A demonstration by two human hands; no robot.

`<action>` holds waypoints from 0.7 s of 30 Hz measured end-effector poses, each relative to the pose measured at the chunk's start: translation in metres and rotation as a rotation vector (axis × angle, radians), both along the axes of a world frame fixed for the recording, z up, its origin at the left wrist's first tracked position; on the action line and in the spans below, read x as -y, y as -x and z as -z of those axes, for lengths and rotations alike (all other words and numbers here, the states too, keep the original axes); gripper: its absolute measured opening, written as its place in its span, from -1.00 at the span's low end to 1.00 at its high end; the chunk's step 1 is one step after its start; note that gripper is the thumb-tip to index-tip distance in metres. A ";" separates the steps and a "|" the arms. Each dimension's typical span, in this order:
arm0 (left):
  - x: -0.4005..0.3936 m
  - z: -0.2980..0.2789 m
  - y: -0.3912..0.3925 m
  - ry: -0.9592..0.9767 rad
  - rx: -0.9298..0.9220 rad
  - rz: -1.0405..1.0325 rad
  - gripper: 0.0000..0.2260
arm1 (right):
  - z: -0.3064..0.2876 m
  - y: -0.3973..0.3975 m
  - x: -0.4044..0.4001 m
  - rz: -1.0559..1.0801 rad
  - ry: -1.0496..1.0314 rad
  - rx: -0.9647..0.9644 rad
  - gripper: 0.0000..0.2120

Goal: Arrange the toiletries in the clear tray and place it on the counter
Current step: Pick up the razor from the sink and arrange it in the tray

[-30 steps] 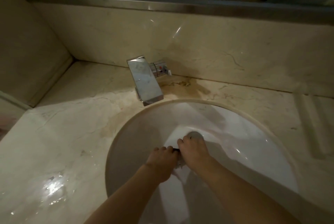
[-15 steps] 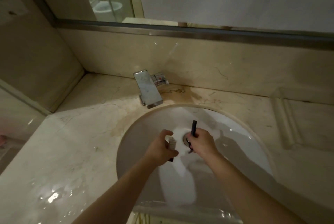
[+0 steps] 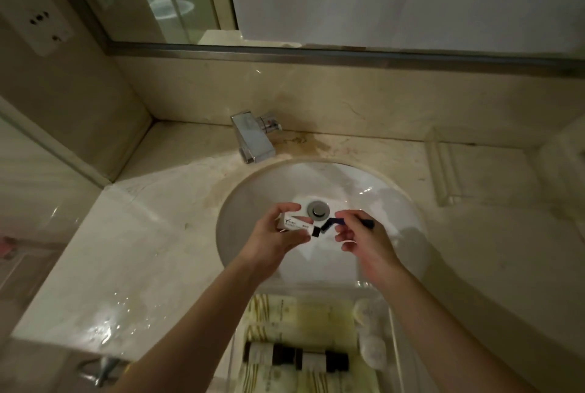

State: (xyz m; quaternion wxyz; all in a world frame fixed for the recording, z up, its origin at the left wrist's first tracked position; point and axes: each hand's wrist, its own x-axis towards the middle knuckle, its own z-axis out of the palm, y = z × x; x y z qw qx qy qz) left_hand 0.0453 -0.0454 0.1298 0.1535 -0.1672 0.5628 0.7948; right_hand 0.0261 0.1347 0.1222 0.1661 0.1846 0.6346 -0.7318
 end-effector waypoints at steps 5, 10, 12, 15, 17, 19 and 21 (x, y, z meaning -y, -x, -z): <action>-0.007 -0.021 -0.030 0.070 -0.093 0.053 -0.66 | -0.013 -0.033 -0.015 0.032 0.175 0.026 -0.85; -0.003 -0.032 -0.057 0.221 -0.150 0.095 -0.76 | -0.023 -0.062 -0.031 -0.084 0.014 -0.082 -0.78; 0.001 -0.035 -0.069 0.306 -0.155 0.109 -0.77 | -0.027 -0.072 -0.034 -0.136 -0.073 -0.098 -0.78; 0.009 -0.035 -0.087 0.427 -0.156 0.194 -0.80 | -0.029 -0.083 -0.037 -0.214 -0.185 -0.105 -0.77; 0.015 -0.030 -0.100 0.610 -0.175 0.300 -0.81 | -0.026 -0.091 -0.037 -0.289 -0.267 -0.098 -0.78; 0.019 -0.022 -0.116 0.812 -0.208 0.425 -0.79 | -0.023 -0.101 -0.038 -0.381 -0.346 -0.107 -0.79; 0.021 -0.016 -0.133 0.970 -0.235 0.534 -0.80 | -0.021 -0.112 -0.039 -0.476 -0.404 -0.137 -0.79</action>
